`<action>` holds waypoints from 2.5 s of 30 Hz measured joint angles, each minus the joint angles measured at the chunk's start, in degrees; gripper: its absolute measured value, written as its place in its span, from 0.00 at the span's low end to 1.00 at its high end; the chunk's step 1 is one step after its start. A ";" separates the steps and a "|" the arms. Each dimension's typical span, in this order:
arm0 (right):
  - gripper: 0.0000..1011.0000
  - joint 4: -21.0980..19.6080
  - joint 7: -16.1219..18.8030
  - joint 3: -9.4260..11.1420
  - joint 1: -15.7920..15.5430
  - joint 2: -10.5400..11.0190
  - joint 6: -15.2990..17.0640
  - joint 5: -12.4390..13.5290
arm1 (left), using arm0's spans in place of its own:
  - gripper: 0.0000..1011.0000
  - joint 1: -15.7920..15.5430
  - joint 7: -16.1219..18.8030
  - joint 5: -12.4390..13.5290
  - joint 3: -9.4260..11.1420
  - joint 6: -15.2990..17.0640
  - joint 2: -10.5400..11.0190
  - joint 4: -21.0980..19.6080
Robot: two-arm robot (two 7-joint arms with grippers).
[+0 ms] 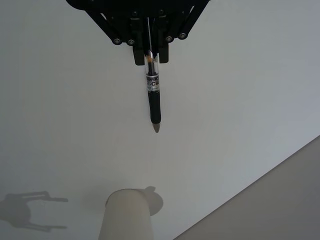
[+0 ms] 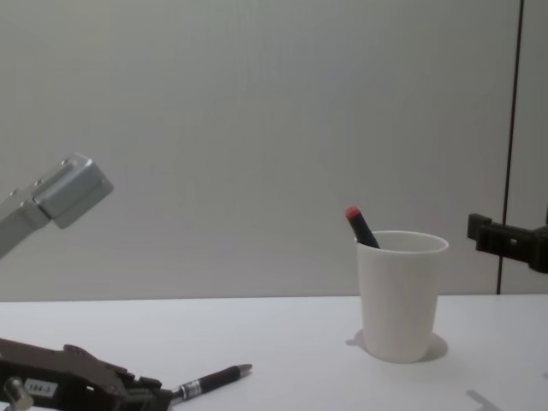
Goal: Place the pen into the pen holder.
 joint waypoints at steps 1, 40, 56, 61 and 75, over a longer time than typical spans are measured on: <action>0.99 0.00 0.00 0.00 0.00 0.00 0.00 0.00 | 0.16 0.00 0.00 0.00 0.00 0.00 0.01 0.00; 0.99 0.00 0.00 0.00 0.00 0.00 0.00 0.00 | 0.16 3.02 10.79 -9.30 -1.60 -18.00 0.11 -4.32; 0.99 0.00 0.00 0.00 0.00 0.00 0.00 0.00 | 0.16 2.77 11.03 -9.65 -0.81 -23.95 -1.67 -5.03; 0.99 0.00 0.00 0.00 0.00 0.00 0.00 0.00 | 0.16 2.57 9.40 -9.39 -0.45 -24.96 -2.09 -5.19; 0.99 0.00 0.00 0.00 0.00 0.00 0.00 0.00 | 0.16 1.48 3.79 -8.43 1.12 -26.55 -3.97 -5.79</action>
